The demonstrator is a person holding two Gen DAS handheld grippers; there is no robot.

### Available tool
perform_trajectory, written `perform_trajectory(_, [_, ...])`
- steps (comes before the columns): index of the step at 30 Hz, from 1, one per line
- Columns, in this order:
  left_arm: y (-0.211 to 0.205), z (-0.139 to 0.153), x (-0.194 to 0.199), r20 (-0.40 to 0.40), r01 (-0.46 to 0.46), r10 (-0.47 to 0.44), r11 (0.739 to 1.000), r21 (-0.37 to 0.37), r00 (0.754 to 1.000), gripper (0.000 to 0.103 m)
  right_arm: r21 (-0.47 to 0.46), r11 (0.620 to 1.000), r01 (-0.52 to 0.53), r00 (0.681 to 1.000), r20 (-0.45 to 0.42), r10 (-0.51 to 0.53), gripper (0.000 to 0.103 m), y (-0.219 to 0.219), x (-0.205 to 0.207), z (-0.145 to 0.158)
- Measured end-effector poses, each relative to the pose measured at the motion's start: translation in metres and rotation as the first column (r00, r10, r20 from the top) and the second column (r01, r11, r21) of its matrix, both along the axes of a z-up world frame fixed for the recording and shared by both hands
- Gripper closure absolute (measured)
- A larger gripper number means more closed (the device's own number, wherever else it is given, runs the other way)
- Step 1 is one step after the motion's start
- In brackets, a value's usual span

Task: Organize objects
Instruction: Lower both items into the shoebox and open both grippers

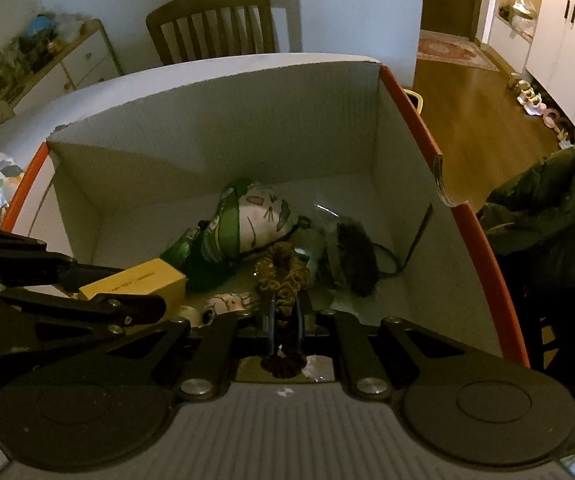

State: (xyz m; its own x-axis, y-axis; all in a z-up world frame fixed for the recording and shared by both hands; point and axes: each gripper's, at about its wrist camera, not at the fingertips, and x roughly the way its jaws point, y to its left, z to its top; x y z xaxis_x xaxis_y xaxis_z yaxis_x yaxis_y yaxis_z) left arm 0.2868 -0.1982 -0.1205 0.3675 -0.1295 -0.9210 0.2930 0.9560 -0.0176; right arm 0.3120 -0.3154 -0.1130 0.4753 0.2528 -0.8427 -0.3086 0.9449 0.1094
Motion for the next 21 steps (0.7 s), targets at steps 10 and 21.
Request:
perform_trajectory(10, [0.002, -0.007, 0.005, -0.054, -0.014, 0.014, 1.000, 0.003, 0.998, 0.071, 0.017, 1.000, -0.008, 1.000, -0.004, 0.008, 0.093, -0.009, -0.002, 0.003])
perform_trajectory(21, [0.005, 0.002, -0.006, -0.025, -0.022, 0.022, 0.999, -0.038, 0.999, 0.065, 0.053, 0.999, -0.002, 1.000, 0.013, 0.002, 0.084, -0.022, -0.010, 0.013])
